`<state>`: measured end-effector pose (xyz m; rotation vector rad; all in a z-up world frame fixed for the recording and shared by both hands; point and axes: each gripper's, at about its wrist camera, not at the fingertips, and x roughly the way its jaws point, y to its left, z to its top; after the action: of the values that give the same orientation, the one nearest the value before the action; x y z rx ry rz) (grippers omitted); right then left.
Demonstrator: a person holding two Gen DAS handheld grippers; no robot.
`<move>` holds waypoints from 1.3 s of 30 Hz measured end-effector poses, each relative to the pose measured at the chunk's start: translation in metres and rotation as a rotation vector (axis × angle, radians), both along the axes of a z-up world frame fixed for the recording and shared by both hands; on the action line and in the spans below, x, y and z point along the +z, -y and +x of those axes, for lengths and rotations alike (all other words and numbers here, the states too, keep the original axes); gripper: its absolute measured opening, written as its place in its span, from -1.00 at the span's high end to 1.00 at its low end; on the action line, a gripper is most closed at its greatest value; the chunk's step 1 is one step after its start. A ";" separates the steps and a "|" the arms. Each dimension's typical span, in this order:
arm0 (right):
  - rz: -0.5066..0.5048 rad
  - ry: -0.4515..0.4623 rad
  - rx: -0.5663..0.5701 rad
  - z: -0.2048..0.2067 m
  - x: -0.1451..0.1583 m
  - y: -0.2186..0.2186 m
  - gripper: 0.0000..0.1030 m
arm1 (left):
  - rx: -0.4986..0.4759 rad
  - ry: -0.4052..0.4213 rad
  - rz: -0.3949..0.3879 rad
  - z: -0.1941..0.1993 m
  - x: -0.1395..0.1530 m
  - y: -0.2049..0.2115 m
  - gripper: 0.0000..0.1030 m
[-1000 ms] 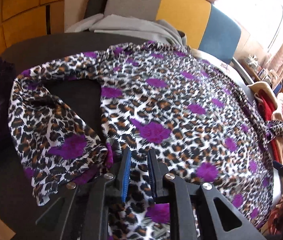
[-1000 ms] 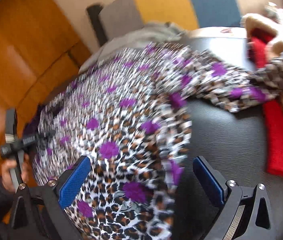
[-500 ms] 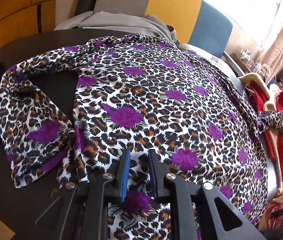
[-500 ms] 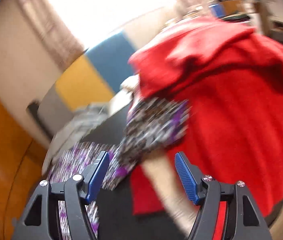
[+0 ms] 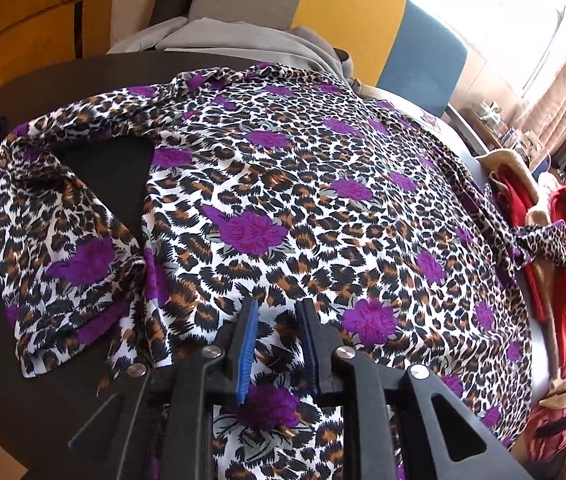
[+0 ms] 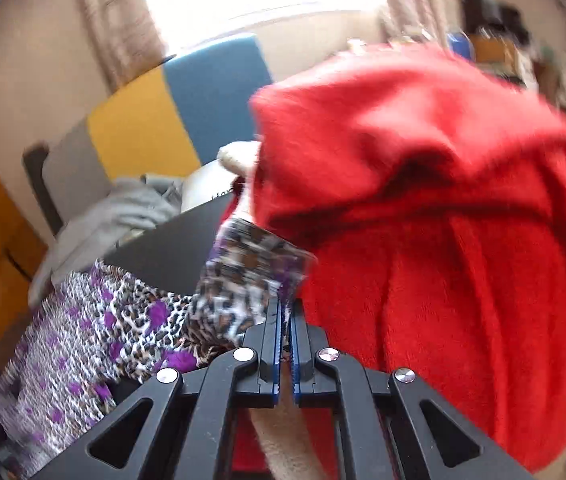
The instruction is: Fold clothes
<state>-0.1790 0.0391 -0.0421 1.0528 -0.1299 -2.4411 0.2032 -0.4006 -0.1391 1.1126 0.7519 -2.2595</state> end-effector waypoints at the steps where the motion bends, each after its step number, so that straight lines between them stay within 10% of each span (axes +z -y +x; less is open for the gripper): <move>1: -0.013 -0.009 0.009 -0.002 0.012 0.001 0.92 | -0.004 0.002 -0.006 0.000 0.000 -0.001 0.57; 8: -0.445 -0.095 0.044 -0.029 0.143 -0.030 0.92 | -0.025 -0.007 -0.002 0.000 0.000 0.000 0.53; 15: -0.445 -0.149 0.128 -0.022 0.207 -0.005 0.92 | -0.045 -0.020 0.034 0.002 0.001 0.006 0.52; 24: -0.189 0.022 0.100 -0.039 0.103 0.022 0.92 | -0.178 -0.110 0.111 -0.024 0.038 0.000 0.52; 39: -0.512 0.374 0.387 -0.004 -0.003 0.115 0.89 | -0.613 -0.312 0.207 -0.185 0.125 -0.093 0.50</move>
<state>-0.1835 -0.0755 -0.0455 1.1489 -0.5803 -1.7176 0.0178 -0.3072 -0.0138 1.2220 0.8682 -2.9774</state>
